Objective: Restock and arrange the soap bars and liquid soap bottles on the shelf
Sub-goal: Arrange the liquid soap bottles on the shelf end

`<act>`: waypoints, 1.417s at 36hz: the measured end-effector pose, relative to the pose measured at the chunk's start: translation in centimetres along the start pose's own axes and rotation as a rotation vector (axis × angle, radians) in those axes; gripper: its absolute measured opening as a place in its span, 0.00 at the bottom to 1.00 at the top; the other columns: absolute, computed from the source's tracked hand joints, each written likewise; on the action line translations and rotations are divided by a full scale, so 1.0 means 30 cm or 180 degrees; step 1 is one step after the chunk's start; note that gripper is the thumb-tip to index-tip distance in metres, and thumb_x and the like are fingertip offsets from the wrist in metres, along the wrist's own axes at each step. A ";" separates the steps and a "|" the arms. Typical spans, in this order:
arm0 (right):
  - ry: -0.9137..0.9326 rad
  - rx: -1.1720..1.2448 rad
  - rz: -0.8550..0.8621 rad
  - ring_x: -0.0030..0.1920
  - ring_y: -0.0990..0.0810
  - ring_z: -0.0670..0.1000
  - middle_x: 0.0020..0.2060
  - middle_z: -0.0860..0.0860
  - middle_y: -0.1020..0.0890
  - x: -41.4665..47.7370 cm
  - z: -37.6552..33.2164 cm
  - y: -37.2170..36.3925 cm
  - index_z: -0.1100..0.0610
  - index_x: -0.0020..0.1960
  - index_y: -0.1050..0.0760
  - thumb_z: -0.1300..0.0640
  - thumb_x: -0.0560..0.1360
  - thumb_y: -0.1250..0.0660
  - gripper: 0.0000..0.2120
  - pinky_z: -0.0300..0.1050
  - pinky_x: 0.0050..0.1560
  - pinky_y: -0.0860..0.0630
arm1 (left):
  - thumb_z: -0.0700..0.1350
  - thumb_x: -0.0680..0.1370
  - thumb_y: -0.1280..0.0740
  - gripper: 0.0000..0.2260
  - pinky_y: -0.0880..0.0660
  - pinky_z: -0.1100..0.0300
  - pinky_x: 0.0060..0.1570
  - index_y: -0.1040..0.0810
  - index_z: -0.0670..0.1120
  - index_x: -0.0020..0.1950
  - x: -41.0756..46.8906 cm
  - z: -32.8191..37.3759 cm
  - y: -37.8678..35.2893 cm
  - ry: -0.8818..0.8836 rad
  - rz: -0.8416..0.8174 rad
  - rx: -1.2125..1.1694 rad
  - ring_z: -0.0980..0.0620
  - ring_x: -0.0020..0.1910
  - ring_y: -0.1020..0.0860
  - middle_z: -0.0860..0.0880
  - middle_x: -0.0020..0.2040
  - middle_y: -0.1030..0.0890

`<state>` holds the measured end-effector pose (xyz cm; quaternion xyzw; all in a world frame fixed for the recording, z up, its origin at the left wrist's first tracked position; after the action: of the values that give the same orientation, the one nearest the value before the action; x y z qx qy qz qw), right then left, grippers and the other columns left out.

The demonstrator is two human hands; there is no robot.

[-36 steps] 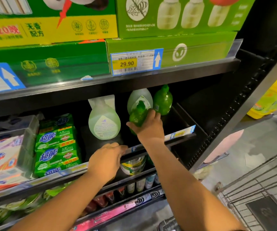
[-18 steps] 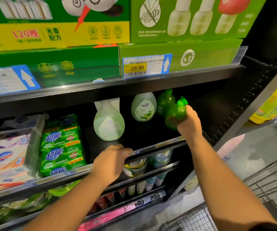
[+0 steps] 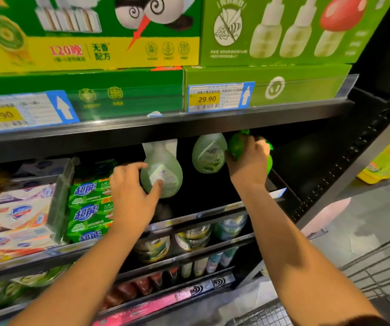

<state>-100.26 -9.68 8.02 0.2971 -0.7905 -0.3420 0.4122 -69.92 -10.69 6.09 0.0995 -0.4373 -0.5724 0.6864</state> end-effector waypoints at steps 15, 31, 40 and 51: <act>-0.0112 0.0818 -0.0756 0.59 0.27 0.61 0.58 0.58 0.23 0.086 -0.021 -0.230 0.58 0.63 0.30 0.43 0.67 0.23 0.32 0.48 0.54 0.33 | 0.47 0.70 0.21 0.23 0.24 0.51 0.51 0.21 0.43 0.62 0.083 -0.117 -0.125 0.0732 -0.0640 -0.0311 0.42 0.53 0.20 0.44 0.54 0.18; -0.0463 0.1533 -0.1784 0.61 0.28 0.42 0.59 0.39 0.27 -0.145 0.175 -0.066 0.52 0.76 0.36 0.55 0.70 0.21 0.39 0.21 0.47 0.33 | 0.56 0.73 0.25 0.20 0.22 0.54 0.45 0.22 0.44 0.58 0.084 0.046 -0.281 0.0207 -0.0820 -0.0459 0.46 0.49 0.19 0.47 0.52 0.17; -0.0439 0.1585 -0.1589 0.62 0.33 0.41 0.60 0.41 0.30 -0.177 0.188 -0.054 0.55 0.78 0.39 0.56 0.73 0.24 0.39 0.24 0.53 0.39 | 0.39 0.73 0.25 0.18 0.29 0.54 0.49 0.25 0.39 0.60 0.184 0.165 -0.474 0.0027 -0.0878 -0.0491 0.40 0.53 0.21 0.39 0.54 0.19; -0.0562 0.1355 -0.1199 0.69 0.31 0.52 0.71 0.53 0.31 -0.228 0.172 -0.044 0.52 0.79 0.42 0.58 0.72 0.23 0.42 0.36 0.65 0.33 | 0.45 0.78 0.31 0.15 0.26 0.51 0.54 0.25 0.44 0.64 0.279 0.238 -0.560 0.0044 -0.0879 -0.0281 0.37 0.56 0.21 0.38 0.57 0.19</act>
<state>-101.11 -3.80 1.71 0.4874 -0.8082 -0.2635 0.1995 -87.08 -20.83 3.72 0.1324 -0.3891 -0.6794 0.6078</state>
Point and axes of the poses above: each hand's wrist, its own x-axis towards the middle knuckle, its own y-axis out of the back of the hand, z = x × y, the point moved 10 cm from there along x, towards the middle knuckle
